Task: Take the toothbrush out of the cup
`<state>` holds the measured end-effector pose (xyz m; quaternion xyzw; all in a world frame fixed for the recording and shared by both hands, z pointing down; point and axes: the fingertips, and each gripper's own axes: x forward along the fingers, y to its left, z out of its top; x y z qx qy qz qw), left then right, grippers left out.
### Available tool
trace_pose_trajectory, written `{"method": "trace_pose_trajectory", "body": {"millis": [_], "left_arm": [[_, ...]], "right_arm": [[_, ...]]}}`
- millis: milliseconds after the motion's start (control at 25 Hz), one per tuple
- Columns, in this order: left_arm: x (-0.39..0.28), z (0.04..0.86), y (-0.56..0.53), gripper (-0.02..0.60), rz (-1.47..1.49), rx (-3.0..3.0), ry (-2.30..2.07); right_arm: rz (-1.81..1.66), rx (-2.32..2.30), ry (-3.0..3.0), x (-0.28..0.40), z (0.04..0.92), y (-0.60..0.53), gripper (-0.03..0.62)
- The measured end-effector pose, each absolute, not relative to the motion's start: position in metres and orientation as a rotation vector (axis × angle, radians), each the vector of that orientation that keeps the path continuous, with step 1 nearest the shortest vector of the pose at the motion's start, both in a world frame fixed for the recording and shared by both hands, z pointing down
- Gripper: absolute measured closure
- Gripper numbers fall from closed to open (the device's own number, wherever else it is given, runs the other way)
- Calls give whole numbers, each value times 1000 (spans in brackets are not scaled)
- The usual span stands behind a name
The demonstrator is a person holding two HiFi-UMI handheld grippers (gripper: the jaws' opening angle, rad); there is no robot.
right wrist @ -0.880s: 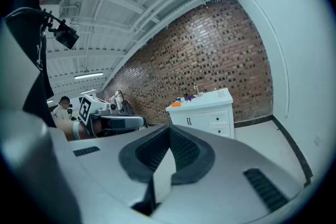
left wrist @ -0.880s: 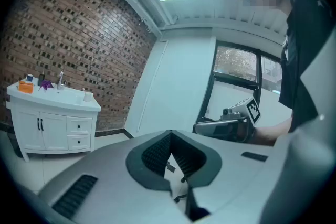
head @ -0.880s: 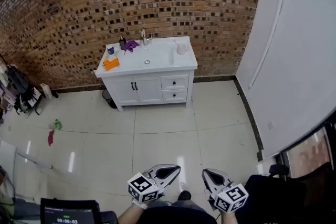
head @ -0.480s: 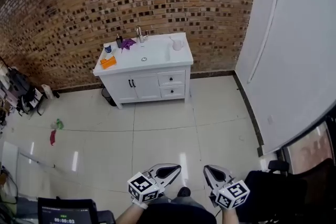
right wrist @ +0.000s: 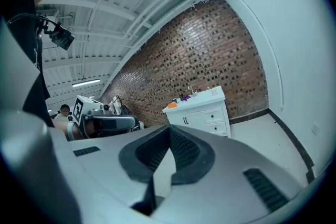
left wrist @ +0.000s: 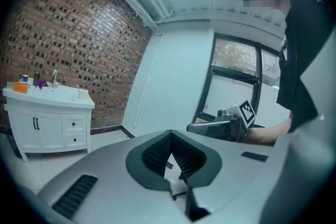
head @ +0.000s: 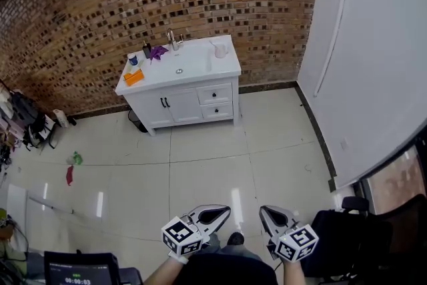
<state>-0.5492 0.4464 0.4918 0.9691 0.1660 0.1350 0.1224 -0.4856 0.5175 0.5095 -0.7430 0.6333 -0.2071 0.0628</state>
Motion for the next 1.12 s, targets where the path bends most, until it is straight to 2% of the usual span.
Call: {"method": "trace_pose_trajectory", "body": {"millis": [400, 1120], "left_arm": [[-540, 502, 445, 577, 415, 2790, 532], [-461, 507, 420, 577, 395, 2726, 617]], "right_arm": [[-654, -2286, 1864, -476, 516, 523, 608], [-703, -2319, 1852, -404, 523, 492, 608]]}}
